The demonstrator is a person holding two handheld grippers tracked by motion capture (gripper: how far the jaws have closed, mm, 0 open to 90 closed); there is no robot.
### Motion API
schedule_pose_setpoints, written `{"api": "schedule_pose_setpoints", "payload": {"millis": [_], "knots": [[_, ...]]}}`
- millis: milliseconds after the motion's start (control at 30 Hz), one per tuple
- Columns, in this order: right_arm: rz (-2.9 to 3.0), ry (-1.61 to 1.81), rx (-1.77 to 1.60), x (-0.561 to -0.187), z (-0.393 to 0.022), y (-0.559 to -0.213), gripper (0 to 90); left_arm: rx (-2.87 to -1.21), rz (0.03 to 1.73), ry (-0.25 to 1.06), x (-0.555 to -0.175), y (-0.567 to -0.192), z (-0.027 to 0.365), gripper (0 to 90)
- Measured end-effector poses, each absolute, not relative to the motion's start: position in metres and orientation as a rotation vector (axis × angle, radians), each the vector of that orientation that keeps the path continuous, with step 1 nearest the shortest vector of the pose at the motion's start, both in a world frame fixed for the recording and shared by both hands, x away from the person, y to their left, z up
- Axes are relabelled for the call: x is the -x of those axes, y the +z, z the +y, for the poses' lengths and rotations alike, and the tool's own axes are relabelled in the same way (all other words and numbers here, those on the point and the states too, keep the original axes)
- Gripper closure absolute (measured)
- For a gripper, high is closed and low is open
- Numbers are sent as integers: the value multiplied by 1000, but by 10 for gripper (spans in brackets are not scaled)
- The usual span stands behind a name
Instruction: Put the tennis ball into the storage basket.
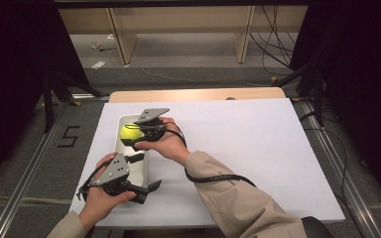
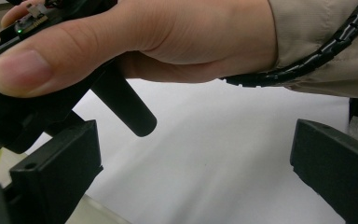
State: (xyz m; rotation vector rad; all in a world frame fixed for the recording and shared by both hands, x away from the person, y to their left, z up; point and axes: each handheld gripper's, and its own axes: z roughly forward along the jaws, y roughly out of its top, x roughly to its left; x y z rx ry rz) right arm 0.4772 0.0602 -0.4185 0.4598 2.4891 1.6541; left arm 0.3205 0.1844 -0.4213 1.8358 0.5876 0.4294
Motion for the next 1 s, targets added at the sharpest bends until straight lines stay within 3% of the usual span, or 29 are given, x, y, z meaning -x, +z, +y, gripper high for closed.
{"api": "schedule_pose_setpoints", "payload": {"millis": [1000], "knots": [[2538,1608,-469,-480,66,-429,270,-1833,587,426,-320,-421,184,15]]}}
